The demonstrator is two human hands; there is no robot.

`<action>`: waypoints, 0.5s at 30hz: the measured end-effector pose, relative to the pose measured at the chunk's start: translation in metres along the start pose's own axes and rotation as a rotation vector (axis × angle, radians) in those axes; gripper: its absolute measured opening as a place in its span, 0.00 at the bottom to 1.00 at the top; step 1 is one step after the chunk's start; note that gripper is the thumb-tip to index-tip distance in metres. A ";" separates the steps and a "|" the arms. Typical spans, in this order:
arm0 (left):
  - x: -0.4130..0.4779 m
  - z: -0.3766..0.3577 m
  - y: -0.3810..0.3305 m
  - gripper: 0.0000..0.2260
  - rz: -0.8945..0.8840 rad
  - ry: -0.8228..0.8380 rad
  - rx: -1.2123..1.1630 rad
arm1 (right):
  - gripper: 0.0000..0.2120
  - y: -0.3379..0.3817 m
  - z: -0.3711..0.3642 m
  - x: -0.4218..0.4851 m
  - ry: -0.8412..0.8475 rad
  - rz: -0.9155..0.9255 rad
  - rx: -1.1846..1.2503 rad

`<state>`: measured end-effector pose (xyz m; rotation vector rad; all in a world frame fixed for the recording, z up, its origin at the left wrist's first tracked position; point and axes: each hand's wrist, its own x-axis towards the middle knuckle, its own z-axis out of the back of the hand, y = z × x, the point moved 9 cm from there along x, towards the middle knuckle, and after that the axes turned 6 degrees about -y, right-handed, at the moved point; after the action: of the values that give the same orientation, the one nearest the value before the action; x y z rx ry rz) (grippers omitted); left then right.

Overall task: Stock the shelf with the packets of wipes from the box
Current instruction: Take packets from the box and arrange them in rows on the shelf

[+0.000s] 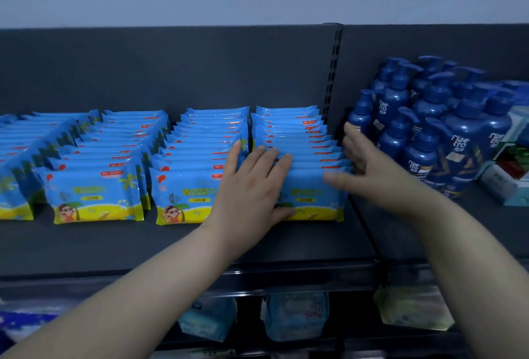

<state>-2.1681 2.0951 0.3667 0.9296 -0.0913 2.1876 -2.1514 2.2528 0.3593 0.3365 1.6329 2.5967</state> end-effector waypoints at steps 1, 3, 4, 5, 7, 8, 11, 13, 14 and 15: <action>0.000 0.000 0.000 0.37 0.001 -0.003 0.001 | 0.49 -0.007 -0.004 -0.005 0.022 0.022 -0.104; 0.000 0.000 -0.001 0.37 -0.003 -0.003 0.007 | 0.47 -0.019 -0.007 -0.007 0.003 0.044 -0.208; 0.000 -0.001 -0.002 0.37 -0.005 0.000 0.011 | 0.45 -0.019 -0.008 -0.007 -0.013 0.050 -0.212; 0.000 -0.001 -0.001 0.38 -0.002 -0.001 0.013 | 0.45 -0.019 -0.008 -0.007 -0.027 0.058 -0.216; -0.001 -0.001 0.000 0.38 0.011 -0.013 0.005 | 0.44 -0.014 -0.008 -0.010 -0.051 0.077 -0.223; -0.003 0.000 0.001 0.37 0.023 -0.019 -0.005 | 0.44 -0.011 -0.006 -0.013 -0.077 0.098 -0.236; -0.013 0.010 0.010 0.33 0.102 -0.057 -0.064 | 0.41 0.001 0.002 -0.030 -0.218 0.213 -0.342; -0.025 0.017 0.022 0.31 0.168 -0.086 -0.122 | 0.37 0.004 0.006 -0.046 -0.312 0.267 -0.424; -0.032 0.019 0.029 0.30 0.192 -0.096 -0.139 | 0.35 0.005 0.006 -0.054 -0.347 0.290 -0.459; -0.040 0.022 0.036 0.29 0.208 -0.102 -0.144 | 0.34 0.007 0.004 -0.061 -0.370 0.310 -0.495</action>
<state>-2.1605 2.0380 0.3643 0.9859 -0.4054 2.2866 -2.0908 2.2432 0.3578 1.0195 0.8434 2.8037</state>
